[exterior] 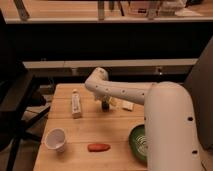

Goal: Place the eraser in the ceramic cup

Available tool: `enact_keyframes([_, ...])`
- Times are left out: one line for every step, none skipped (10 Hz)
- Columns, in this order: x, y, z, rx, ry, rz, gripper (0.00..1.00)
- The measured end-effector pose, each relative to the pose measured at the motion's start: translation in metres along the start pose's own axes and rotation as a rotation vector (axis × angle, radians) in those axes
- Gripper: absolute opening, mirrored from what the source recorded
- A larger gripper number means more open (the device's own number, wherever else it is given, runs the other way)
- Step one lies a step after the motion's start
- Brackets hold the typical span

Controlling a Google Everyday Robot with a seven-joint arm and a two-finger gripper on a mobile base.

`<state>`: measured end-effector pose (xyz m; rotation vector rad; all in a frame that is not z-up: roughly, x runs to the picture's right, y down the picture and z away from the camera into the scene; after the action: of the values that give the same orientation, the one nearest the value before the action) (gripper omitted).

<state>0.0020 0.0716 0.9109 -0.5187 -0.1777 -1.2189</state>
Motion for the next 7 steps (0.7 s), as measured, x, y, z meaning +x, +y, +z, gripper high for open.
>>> enact_keyframes([0.005,0.000,0.005,0.002,-0.010,-0.003,0.80])
enact_keyframes([0.009,-0.001,0.010,0.002,-0.023,-0.002,0.80])
enact_keyframes([0.014,-0.001,0.016,0.003,-0.038,-0.004,0.80])
enact_keyframes([0.018,0.000,0.024,0.014,-0.069,-0.001,0.80])
enact_keyframes([0.023,0.005,0.031,0.027,-0.095,0.002,0.80])
enact_keyframes([0.024,0.008,0.036,0.040,-0.115,0.005,0.80])
enact_keyframes([0.024,0.007,0.045,0.055,-0.145,0.001,0.80])
